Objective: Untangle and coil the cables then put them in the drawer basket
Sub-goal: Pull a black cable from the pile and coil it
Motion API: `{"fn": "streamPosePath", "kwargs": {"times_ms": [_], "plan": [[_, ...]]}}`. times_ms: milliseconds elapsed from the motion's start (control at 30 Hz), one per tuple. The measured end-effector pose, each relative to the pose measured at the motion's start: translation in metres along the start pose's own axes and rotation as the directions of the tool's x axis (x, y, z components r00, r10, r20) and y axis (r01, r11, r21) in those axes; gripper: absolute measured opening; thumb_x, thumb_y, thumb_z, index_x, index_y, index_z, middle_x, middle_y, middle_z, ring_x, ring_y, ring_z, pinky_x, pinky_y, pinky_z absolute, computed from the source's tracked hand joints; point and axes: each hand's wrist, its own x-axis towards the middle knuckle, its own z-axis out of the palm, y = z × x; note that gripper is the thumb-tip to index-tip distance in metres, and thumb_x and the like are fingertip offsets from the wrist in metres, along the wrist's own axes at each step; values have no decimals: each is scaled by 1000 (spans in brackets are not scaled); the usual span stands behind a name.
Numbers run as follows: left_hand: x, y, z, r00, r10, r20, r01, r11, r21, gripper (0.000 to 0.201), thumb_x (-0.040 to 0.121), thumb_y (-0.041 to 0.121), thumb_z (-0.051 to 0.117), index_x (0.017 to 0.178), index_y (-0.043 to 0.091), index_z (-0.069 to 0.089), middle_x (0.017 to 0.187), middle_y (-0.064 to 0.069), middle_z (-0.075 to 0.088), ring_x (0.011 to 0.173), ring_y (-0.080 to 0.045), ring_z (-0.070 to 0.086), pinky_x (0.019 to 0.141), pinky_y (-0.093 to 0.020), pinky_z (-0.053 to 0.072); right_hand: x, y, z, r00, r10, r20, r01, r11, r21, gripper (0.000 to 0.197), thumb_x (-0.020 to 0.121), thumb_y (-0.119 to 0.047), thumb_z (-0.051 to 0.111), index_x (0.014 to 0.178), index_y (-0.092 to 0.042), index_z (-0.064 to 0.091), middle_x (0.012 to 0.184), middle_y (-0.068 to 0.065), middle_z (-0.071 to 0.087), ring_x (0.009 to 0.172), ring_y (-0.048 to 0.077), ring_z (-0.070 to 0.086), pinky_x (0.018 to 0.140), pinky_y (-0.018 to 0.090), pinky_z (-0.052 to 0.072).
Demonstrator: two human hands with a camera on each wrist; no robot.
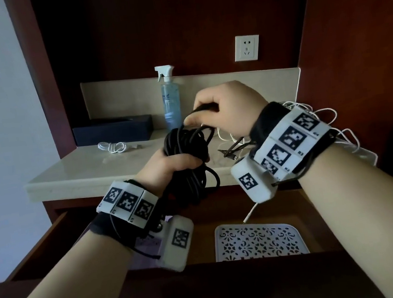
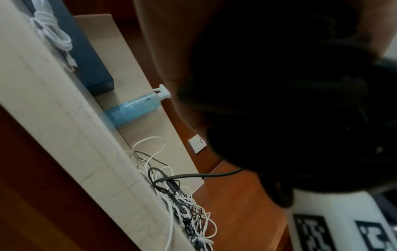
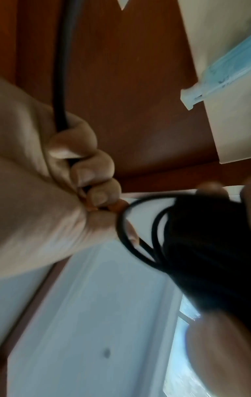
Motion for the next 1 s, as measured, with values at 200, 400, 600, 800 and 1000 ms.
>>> {"fn": "streamPosePath", "kwargs": {"times_ms": [200,400,600,800,1000], "plan": [[-6,1,-9,999,52,-9,-52,955,-293,52,54,14,65,102,-4,59,86,-13,65,71,-23,65,60,-31,55,-4,43,3,988,134,-73,-114,967,227,22,98,-27,43,85,-21,59,58,-7,40,50,5,37,52,23,30],[8,11,-9,972,102,-211,-178,906,-383,38,59,10,57,94,-2,64,82,-9,67,67,-23,66,60,-31,56,-7,53,36,953,300,-34,-271,899,344,27,101,-25,33,87,-23,56,60,-5,41,52,11,39,51,25,33],[12,15,-10,952,158,-263,-253,890,-380,37,69,18,49,93,7,75,85,-10,68,69,-21,63,65,-29,52,-22,36,51,978,204,30,-206,956,208,24,99,-29,37,84,-30,56,55,-2,43,51,19,41,53,30,30],[8,13,-8,972,181,-149,-223,912,-344,65,55,22,70,114,-2,60,109,-10,68,74,-18,63,63,-27,54,-35,21,63,975,204,89,-209,976,52,25,97,-34,39,96,-31,63,90,-2,65,84,21,56,66,28,36],[10,9,-9,962,97,-257,-160,958,-240,25,70,11,52,84,3,71,74,-6,69,67,-20,65,64,-30,53,-41,29,70,962,191,194,-211,974,85,27,97,-38,38,103,-29,63,104,1,67,97,22,58,83,33,44]]}}
